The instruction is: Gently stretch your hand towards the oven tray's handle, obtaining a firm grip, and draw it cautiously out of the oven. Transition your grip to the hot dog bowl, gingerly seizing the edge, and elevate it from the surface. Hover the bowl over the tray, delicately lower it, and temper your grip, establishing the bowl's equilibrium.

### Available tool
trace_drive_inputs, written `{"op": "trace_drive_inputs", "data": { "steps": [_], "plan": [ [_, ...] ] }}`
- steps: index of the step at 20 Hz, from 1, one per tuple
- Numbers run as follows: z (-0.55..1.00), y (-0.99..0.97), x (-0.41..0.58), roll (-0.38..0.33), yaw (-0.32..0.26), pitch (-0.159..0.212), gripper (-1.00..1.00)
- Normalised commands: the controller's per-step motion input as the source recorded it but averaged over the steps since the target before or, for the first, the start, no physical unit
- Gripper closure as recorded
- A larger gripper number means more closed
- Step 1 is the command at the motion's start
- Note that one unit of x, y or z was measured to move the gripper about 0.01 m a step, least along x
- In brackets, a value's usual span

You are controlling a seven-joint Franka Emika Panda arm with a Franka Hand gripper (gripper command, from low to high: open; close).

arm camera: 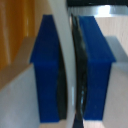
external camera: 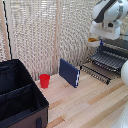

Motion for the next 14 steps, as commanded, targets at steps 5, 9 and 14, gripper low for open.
{"op": "trace_drive_inputs", "data": {
  "steps": [5, 9, 14],
  "plan": [
    [-0.20, -0.64, 0.018, 0.033, -0.098, 0.001, 1.00],
    [-0.11, -0.51, 0.014, 0.033, -0.029, 0.001, 1.00],
    [-0.08, -0.41, 0.000, 0.033, -0.012, 0.006, 1.00]
  ]
}}
